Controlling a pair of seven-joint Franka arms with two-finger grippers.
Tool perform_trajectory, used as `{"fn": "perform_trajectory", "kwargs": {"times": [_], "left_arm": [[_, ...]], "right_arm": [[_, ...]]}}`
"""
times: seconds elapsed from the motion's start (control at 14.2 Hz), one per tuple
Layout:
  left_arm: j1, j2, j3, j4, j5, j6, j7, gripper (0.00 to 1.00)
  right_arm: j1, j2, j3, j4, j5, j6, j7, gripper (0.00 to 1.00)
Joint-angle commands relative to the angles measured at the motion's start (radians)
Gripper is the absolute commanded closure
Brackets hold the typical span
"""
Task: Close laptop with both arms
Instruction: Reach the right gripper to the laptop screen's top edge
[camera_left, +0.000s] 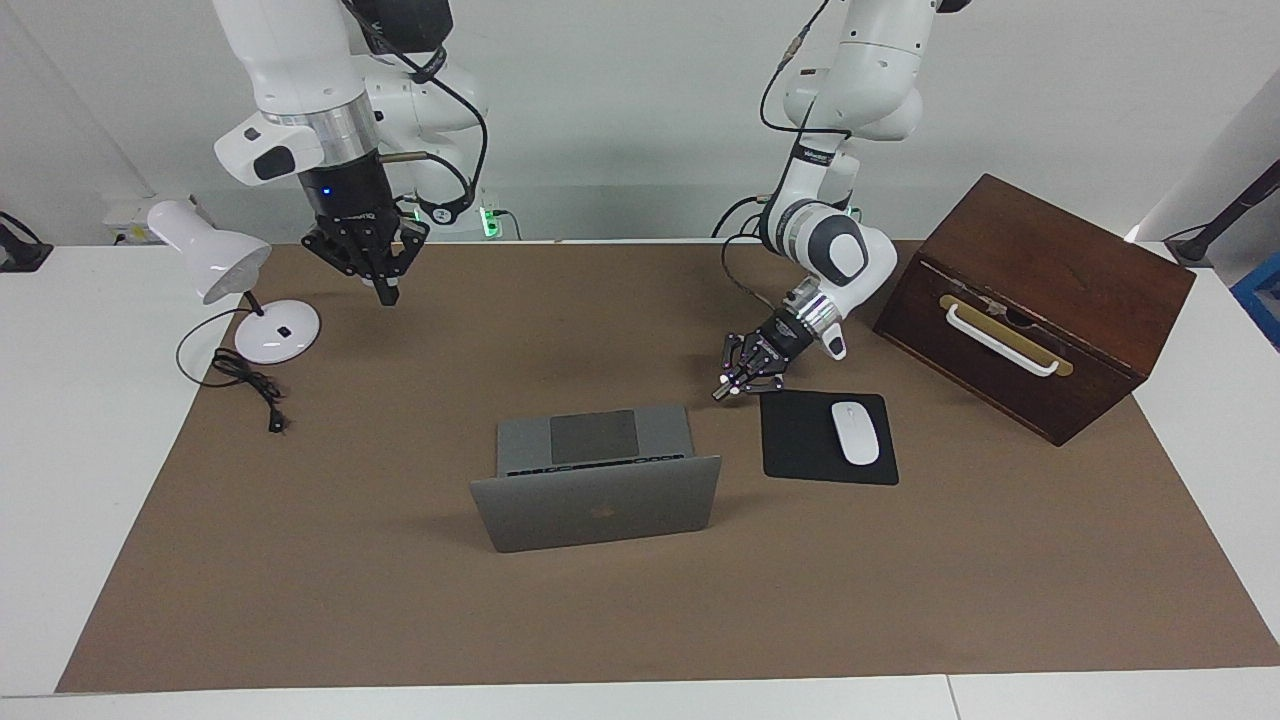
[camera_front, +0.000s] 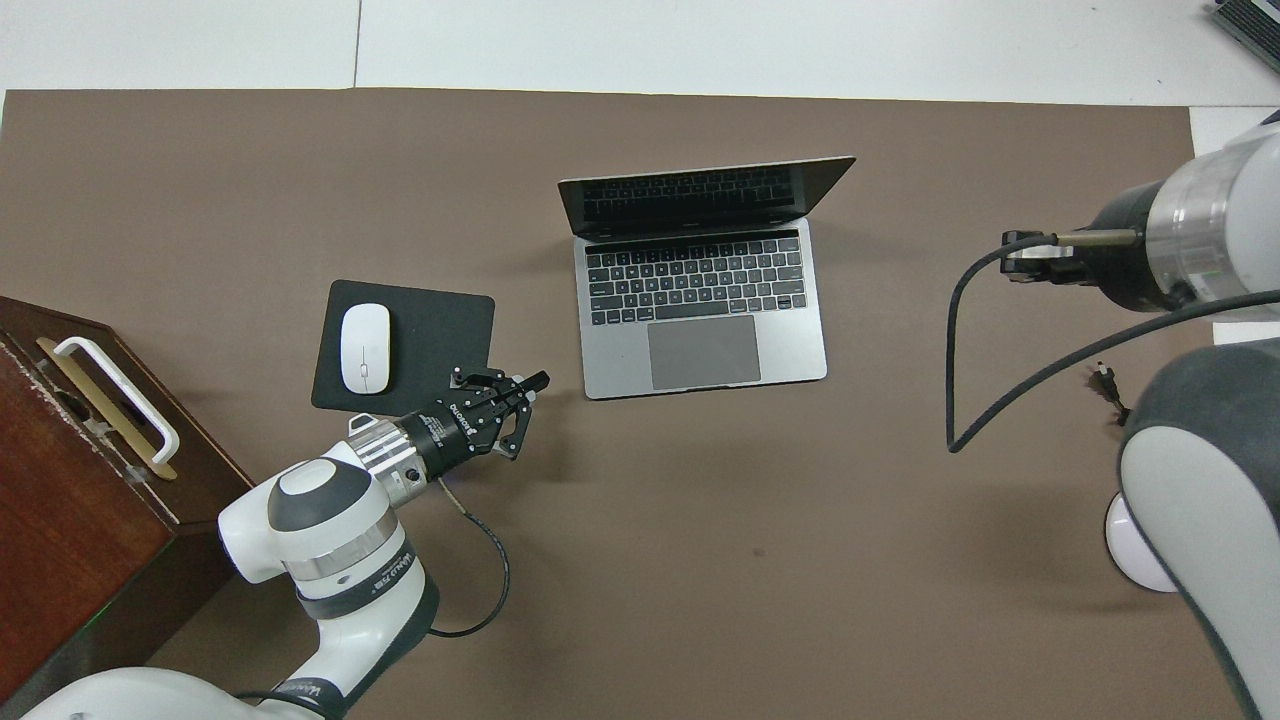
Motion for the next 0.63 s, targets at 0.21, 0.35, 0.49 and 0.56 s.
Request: {"fn": "perform_trajectory", "kwargs": {"times": [0.21, 0.35, 0.49, 0.56], "left_arm": [[-0.077, 0.07, 0.008, 0.058, -0.108, -0.023, 0.159, 1.0], [-0.086, 0.092, 0.008, 0.068, -0.148, -0.023, 0.202, 1.0], [-0.086, 0.093, 0.008, 0.071, -0.169, -0.029, 0.213, 1.0], [-0.086, 0.093, 0.008, 0.071, -0.174, -0.029, 0.213, 1.0]], "right_arm": [[0.044, 0.036, 0.0, -0.016, 0.008, 0.082, 0.065, 1.0], [0.061, 0.053, 0.0, -0.016, 0.002, 0.104, 0.068, 1.0], [0.079, 0.07, 0.0, -0.015, -0.035, 0.133, 0.067, 1.0], [0.091, 0.081, 0.0, -0.013, -0.038, 0.148, 0.065, 1.0]]}}
